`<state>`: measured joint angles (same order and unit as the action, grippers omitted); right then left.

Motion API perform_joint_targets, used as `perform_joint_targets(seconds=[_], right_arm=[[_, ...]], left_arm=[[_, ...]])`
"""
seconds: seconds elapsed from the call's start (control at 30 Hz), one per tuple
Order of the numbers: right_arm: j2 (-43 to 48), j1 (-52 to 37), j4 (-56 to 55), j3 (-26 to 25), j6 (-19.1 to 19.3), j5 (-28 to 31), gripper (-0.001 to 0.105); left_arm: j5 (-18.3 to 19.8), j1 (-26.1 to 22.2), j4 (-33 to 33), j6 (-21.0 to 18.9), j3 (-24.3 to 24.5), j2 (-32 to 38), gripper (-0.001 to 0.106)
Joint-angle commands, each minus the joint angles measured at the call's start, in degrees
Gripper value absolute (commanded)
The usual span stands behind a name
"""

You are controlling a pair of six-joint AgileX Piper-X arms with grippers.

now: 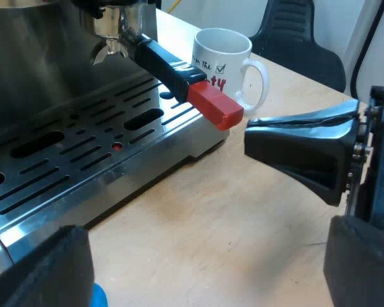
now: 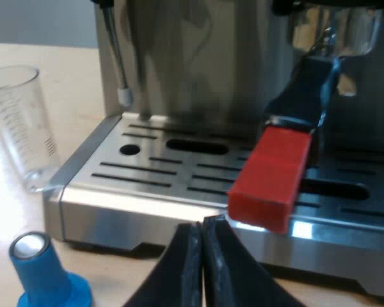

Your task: Grind coffee beans and then tamp

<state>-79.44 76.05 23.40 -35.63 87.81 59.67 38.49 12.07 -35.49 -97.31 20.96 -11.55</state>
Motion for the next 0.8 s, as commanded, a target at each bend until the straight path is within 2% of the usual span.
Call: perform_joint_targets(seconds=[0.03, 0.43, 0.8], right_arm=[[0.06, -0.77, 0.44, -0.22, 0.28, -0.71, 0.000], [0.06, -5.25, 0.34, -0.22, 0.28, -0.40, 0.000], [0.06, -5.24, 0.34, -0.22, 0.86, 7.55, 0.000]], left_arm=[[0.79, 0.23, 0.76, -0.14, 0.06, -0.26, 0.078], [0.79, 0.23, 0.76, -0.14, 0.06, -0.26, 0.078], [0.79, 0.23, 0.76, -0.14, 0.06, -0.26, 0.078]])
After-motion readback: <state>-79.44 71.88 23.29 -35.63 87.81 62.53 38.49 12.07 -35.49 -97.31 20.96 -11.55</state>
